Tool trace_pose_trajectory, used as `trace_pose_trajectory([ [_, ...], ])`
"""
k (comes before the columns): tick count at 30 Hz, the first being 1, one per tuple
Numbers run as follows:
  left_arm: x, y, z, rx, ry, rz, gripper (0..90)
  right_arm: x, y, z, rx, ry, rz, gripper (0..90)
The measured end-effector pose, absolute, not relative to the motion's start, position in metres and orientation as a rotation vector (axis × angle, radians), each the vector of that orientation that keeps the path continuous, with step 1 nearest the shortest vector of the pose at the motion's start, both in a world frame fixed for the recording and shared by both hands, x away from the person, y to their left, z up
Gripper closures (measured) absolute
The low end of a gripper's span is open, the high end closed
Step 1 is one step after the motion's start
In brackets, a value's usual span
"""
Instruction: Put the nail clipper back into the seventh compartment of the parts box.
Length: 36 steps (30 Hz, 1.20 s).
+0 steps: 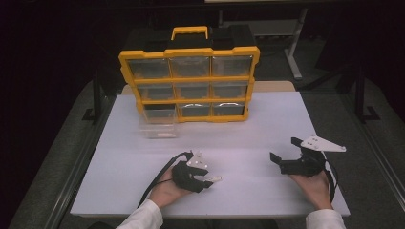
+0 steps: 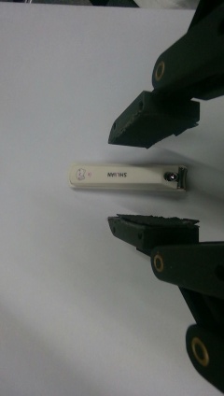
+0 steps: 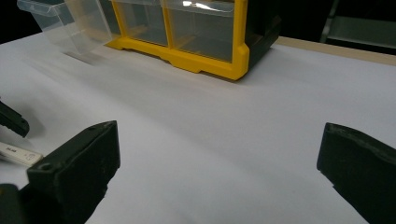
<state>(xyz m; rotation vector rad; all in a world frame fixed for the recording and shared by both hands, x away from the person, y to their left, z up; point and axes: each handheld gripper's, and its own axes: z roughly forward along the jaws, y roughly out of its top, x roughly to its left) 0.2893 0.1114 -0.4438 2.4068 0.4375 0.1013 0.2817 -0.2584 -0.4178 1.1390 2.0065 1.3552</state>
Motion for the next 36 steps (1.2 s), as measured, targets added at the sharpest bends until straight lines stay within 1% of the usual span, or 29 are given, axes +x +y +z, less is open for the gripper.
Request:
trace_pose_trajectory([
  [2,0.289,0.111,-0.444,2.408,0.433,0.098,58.2,0.282,-0.259,-0.418,1.141,2.006,1.356,0.0],
  [4,0.288,0.110,-0.445,2.415,0.427,0.102,63.8,0.282,-0.259,-0.418,1.143,2.007,1.354,0.0],
  [6,0.288,0.109,-0.446,2.420,0.418,0.098,72.9,0.282,-0.259,-0.418,1.141,2.007,1.354,0.0],
  [7,0.287,0.109,-0.447,2.431,0.407,0.105,72.9,0.282,-0.258,-0.418,1.141,2.008,1.353,0.0],
  [8,0.285,0.108,-0.447,2.435,0.401,0.118,77.1,0.282,-0.258,-0.418,1.140,2.009,1.354,0.0],
  [9,0.286,0.108,-0.447,2.438,0.403,0.114,77.7,0.282,-0.258,-0.418,1.140,2.009,1.354,0.0],
  [16,0.285,0.108,-0.446,2.443,0.390,0.118,78.0,0.282,-0.259,-0.418,1.138,2.005,1.356,0.0],
  [19,0.285,0.108,-0.445,2.458,0.362,0.091,78.0,0.282,-0.258,-0.418,1.143,2.007,1.352,0.0],
  [23,0.283,0.109,-0.444,2.465,0.347,0.088,78.1,0.281,-0.259,-0.418,1.144,2.006,1.353,0.0],
  [36,0.280,0.111,-0.433,2.448,0.312,0.104,78.1,0.282,-0.259,-0.419,1.150,2.010,1.360,0.0],
])
